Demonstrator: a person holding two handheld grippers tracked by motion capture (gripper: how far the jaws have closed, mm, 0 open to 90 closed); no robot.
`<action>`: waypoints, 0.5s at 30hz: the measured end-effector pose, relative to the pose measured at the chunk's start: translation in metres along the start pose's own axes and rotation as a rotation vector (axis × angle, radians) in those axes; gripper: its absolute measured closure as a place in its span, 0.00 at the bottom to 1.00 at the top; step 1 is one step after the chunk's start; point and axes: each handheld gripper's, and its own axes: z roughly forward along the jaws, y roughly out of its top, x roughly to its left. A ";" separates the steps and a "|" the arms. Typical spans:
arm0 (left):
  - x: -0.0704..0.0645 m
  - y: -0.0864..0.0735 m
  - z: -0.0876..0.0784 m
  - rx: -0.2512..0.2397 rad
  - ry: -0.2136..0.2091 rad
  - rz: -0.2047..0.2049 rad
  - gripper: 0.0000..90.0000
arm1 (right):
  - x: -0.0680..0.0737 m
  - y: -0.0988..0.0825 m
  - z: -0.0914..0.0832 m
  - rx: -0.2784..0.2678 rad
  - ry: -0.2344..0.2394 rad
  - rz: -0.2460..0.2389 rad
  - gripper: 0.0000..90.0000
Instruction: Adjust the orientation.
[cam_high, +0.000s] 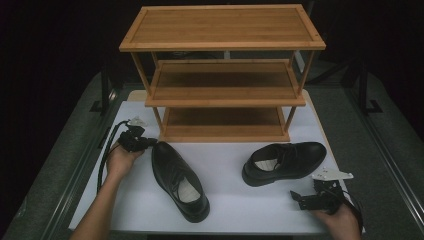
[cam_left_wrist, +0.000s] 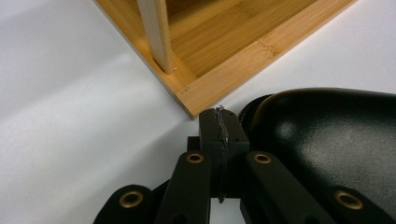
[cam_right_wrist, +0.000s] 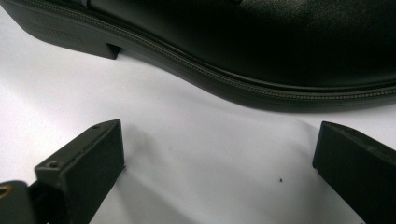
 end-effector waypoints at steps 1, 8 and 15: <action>0.000 -0.001 -0.001 -0.007 -0.003 -0.005 1.00 | 0.000 0.000 0.000 0.000 0.000 0.000 0.02; -0.001 -0.015 -0.018 -0.019 0.025 -0.016 1.00 | 0.000 0.000 0.000 -0.002 0.001 0.001 0.02; -0.016 -0.037 -0.051 -0.060 0.010 -0.041 1.00 | 0.000 0.000 0.000 -0.003 0.003 0.002 0.02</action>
